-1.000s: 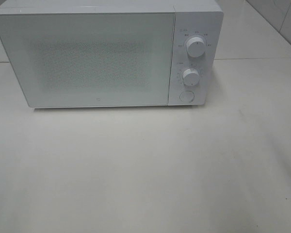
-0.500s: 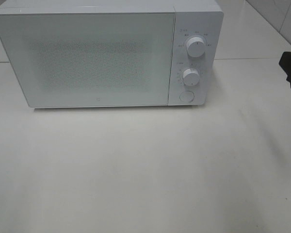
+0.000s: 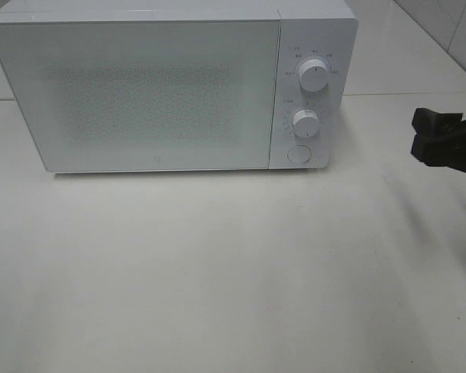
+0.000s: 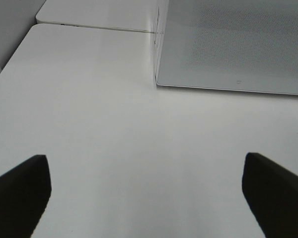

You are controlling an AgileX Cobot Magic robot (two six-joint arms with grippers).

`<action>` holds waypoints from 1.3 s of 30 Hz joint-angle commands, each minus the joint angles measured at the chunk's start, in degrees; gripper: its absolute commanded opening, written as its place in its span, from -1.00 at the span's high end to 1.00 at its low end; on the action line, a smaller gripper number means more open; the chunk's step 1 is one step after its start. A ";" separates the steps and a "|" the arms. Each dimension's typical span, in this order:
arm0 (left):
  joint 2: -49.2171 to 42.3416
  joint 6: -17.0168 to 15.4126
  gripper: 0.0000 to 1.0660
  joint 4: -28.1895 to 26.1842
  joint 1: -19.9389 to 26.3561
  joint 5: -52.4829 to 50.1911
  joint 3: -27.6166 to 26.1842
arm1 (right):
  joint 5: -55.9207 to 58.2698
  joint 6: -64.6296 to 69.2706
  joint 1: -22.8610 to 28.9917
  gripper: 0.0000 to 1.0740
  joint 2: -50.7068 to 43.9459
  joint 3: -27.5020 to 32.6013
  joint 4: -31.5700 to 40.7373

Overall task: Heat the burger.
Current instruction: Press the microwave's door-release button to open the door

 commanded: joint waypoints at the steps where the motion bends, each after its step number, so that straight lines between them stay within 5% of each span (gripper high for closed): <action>1: -1.15 0.00 -0.87 -0.29 0.23 -0.40 0.23 | -3.38 -3.84 3.21 -0.38 2.29 -0.06 3.84; 8: -1.15 0.00 -0.87 -0.29 0.23 -0.40 0.23 | -11.52 -8.02 15.47 -0.38 8.37 -0.06 18.22; 22: -1.15 0.00 -0.87 -0.29 0.23 -0.40 0.23 | -16.10 -8.14 33.98 -0.38 13.58 -0.80 34.38; 39: -1.15 0.00 -0.87 -0.29 0.23 -0.40 0.23 | -16.10 3.78 35.87 -0.31 13.58 -0.80 36.38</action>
